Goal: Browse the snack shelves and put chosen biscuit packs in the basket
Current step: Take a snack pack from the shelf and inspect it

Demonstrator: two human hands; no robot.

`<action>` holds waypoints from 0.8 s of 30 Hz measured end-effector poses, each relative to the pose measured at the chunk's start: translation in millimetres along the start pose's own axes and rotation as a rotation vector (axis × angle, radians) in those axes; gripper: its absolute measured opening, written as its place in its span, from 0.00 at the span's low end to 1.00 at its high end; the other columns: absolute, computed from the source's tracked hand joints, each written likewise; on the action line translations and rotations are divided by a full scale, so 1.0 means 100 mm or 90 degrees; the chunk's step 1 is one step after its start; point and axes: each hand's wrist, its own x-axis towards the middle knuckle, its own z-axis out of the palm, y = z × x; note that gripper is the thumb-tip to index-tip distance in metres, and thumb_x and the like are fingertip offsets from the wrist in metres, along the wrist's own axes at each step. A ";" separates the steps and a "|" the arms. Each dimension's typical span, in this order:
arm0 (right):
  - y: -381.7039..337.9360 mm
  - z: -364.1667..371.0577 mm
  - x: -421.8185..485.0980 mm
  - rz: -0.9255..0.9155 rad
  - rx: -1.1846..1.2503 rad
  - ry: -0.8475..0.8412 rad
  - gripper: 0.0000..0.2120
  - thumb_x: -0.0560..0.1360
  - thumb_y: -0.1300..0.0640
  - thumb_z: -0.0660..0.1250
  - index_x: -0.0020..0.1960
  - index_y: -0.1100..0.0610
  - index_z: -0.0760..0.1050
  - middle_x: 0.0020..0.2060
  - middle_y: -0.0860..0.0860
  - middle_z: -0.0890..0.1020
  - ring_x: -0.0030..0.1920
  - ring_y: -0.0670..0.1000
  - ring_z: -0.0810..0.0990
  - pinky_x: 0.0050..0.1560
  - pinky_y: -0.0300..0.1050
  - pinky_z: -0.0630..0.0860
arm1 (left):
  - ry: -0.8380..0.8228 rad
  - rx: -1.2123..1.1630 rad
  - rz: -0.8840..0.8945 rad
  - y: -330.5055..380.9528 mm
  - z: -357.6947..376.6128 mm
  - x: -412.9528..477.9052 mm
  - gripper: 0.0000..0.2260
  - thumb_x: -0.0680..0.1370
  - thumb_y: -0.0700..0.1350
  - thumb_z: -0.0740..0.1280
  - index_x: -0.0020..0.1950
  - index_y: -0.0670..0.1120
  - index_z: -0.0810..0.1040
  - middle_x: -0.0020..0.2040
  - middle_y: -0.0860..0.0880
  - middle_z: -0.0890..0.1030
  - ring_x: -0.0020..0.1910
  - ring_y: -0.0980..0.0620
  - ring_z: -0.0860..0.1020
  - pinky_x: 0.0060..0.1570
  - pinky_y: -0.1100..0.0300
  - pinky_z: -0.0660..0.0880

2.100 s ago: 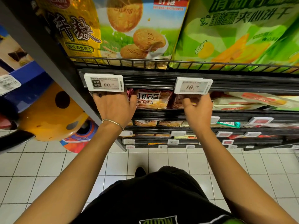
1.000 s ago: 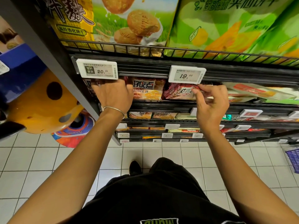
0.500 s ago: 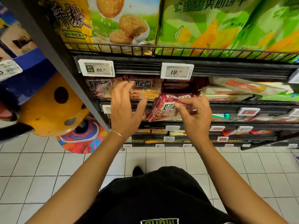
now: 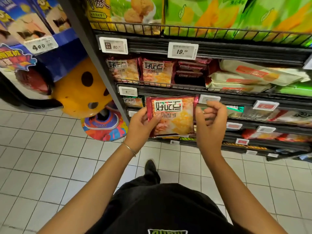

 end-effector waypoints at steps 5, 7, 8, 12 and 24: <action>0.11 -0.29 -0.24 0.222 0.014 -0.179 0.08 0.83 0.52 0.64 0.50 0.54 0.80 0.47 0.50 0.84 0.47 0.50 0.83 0.39 0.44 0.80 | 0.026 -0.123 -0.142 0.10 0.02 -0.57 0.09 0.83 0.45 0.67 0.61 0.44 0.81 0.48 0.47 0.87 0.44 0.52 0.86 0.39 0.63 0.80; 0.19 -0.36 -0.41 0.210 -0.002 -0.207 0.09 0.82 0.51 0.64 0.46 0.53 0.79 0.42 0.49 0.84 0.41 0.48 0.83 0.36 0.44 0.80 | 0.023 -0.171 -0.172 0.09 0.01 -0.78 0.16 0.80 0.50 0.68 0.61 0.41 0.81 0.48 0.47 0.87 0.44 0.51 0.85 0.44 0.59 0.81; 0.21 -0.37 -0.48 0.192 -0.007 -0.205 0.09 0.81 0.52 0.64 0.44 0.52 0.78 0.39 0.47 0.83 0.38 0.46 0.81 0.34 0.43 0.78 | 0.021 -0.189 -0.186 0.08 -0.01 -0.86 0.20 0.80 0.54 0.67 0.62 0.39 0.81 0.47 0.48 0.86 0.44 0.51 0.84 0.45 0.58 0.82; 0.23 -0.42 -0.76 0.146 -0.037 -0.206 0.09 0.80 0.57 0.60 0.42 0.53 0.74 0.42 0.49 0.78 0.36 0.37 0.76 0.35 0.33 0.72 | 0.066 -0.179 -0.245 0.04 0.00 -1.08 0.25 0.86 0.57 0.57 0.60 0.39 0.83 0.51 0.44 0.86 0.50 0.43 0.85 0.54 0.47 0.83; 0.07 -0.78 -0.99 0.099 -0.065 -0.215 0.10 0.86 0.57 0.56 0.48 0.53 0.71 0.40 0.48 0.75 0.34 0.37 0.73 0.32 0.30 0.70 | 0.133 0.011 -0.103 0.00 0.14 -1.40 0.19 0.87 0.50 0.59 0.47 0.39 0.82 0.44 0.43 0.86 0.44 0.49 0.84 0.43 0.50 0.82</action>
